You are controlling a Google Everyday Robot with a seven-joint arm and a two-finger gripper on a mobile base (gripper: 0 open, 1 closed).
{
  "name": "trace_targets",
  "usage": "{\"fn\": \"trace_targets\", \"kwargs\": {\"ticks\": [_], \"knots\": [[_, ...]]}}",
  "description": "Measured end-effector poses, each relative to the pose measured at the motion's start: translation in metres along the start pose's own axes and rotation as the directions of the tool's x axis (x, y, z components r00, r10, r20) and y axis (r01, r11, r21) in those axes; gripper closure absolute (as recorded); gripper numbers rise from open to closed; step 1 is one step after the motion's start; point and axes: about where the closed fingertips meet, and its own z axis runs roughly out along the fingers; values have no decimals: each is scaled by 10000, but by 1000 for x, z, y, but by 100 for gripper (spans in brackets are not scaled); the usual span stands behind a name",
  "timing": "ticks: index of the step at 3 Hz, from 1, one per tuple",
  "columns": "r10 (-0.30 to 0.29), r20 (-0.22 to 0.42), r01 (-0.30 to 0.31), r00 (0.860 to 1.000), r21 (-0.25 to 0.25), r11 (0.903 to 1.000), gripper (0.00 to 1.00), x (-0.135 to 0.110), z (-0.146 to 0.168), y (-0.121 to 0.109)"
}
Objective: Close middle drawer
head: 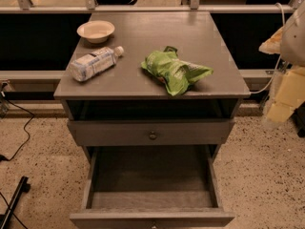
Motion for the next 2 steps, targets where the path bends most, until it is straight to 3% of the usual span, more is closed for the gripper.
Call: {"fn": "trace_targets", "kwargs": {"ticks": [1, 2], "knots": [[-49, 28, 49, 10000, 98, 9999, 0, -3, 2, 3], [-158, 2, 158, 9999, 9, 9999, 0, -8, 26, 14]]}}
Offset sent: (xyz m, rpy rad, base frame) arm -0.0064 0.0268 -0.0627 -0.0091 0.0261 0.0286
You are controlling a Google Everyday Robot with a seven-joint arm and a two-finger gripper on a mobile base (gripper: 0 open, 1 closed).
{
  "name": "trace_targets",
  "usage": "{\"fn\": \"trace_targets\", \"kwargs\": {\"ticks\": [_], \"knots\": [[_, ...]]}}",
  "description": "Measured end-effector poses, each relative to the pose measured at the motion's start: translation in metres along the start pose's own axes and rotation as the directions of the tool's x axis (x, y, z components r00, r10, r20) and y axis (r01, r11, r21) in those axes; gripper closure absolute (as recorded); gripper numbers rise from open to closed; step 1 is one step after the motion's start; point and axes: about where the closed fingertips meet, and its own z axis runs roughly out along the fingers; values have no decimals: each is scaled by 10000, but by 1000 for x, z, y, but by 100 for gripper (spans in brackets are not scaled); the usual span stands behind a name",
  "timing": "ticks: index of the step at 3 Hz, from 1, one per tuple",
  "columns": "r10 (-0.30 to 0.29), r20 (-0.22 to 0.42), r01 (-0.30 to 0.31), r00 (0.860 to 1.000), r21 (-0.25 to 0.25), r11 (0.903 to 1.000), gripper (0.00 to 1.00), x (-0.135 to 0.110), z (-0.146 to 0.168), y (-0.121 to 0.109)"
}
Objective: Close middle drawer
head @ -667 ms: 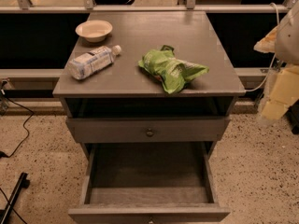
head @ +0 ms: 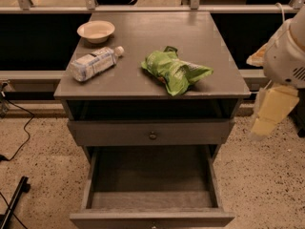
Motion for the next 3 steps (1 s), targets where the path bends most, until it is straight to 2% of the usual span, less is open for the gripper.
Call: {"fn": "trace_targets", "kwargs": {"ticks": [1, 2, 3], "knots": [[-399, 752, 418, 9964, -237, 9988, 0, -8, 35, 36], [213, 1435, -159, 9894, -385, 9991, 0, 9, 58, 61], [-61, 959, 79, 9954, -185, 9998, 0, 21, 59, 50]]}}
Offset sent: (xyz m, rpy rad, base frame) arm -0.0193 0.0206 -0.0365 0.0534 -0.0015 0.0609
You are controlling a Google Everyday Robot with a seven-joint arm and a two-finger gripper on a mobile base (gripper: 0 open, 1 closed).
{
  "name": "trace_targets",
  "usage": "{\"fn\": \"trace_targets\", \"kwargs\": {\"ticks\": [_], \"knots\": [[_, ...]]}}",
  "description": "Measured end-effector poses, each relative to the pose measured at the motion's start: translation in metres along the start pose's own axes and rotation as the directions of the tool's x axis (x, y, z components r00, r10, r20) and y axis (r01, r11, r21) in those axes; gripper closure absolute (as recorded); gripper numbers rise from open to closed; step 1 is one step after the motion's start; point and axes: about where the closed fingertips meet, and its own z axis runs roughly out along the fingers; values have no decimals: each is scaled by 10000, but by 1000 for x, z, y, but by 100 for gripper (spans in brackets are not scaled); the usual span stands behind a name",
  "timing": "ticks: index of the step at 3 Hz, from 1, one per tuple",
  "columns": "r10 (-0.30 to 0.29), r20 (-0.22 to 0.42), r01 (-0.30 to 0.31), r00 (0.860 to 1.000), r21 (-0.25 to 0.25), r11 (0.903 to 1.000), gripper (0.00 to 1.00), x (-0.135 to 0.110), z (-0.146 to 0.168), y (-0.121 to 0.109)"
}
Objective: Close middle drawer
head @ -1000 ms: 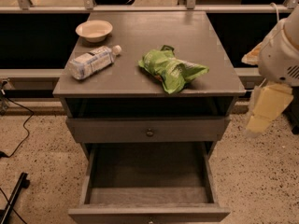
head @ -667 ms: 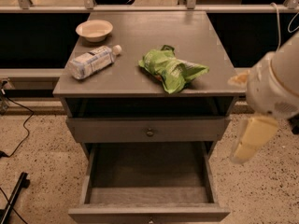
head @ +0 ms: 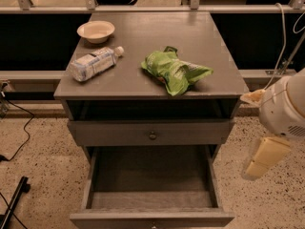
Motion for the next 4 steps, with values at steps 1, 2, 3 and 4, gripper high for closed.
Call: {"fn": "trace_targets", "kwargs": {"ticks": [1, 2, 3, 4], "knots": [[354, 2, -354, 9994, -100, 9993, 0, 48, 27, 6], [1229, 1639, -1405, 9788, 1010, 9849, 0, 120, 64, 9], [577, 2209, -1091, 9736, 2281, 9675, 0, 137, 57, -1], [-113, 2000, -404, 9797, 2527, 9667, 0, 141, 54, 2]]}}
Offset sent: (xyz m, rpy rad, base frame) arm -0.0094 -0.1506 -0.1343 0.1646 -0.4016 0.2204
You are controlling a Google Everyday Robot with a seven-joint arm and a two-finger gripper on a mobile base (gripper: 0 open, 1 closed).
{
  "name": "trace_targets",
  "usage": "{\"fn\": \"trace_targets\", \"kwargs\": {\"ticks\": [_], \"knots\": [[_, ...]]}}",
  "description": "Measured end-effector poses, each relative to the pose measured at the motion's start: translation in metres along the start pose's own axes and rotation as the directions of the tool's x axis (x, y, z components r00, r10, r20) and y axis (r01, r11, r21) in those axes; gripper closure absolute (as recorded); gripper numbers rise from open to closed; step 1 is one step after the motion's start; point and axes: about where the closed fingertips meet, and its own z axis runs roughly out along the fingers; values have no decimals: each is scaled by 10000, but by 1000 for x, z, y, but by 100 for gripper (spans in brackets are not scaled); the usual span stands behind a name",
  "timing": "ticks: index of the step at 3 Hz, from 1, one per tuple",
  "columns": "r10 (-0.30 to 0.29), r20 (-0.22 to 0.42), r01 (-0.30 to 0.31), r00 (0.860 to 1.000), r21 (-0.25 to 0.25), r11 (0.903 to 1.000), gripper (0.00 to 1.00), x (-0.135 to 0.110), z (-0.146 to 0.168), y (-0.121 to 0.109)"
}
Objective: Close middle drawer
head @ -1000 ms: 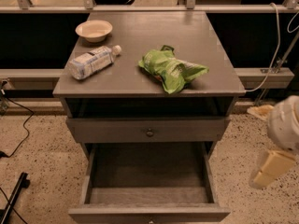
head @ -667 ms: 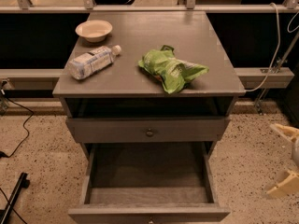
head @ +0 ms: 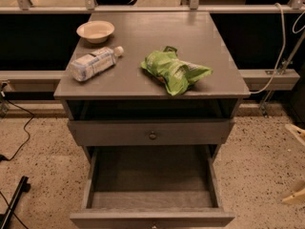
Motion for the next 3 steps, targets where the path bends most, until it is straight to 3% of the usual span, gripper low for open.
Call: {"fn": "trace_targets", "kwargs": {"ticks": [1, 2, 3], "knots": [[-185, 748, 252, 9970, -892, 9957, 0, -4, 31, 14], [-697, 1370, 898, 9881, -1463, 9852, 0, -14, 68, 48], [-1111, 1714, 1499, 9789, -2331, 9608, 0, -18, 130, 117]]}}
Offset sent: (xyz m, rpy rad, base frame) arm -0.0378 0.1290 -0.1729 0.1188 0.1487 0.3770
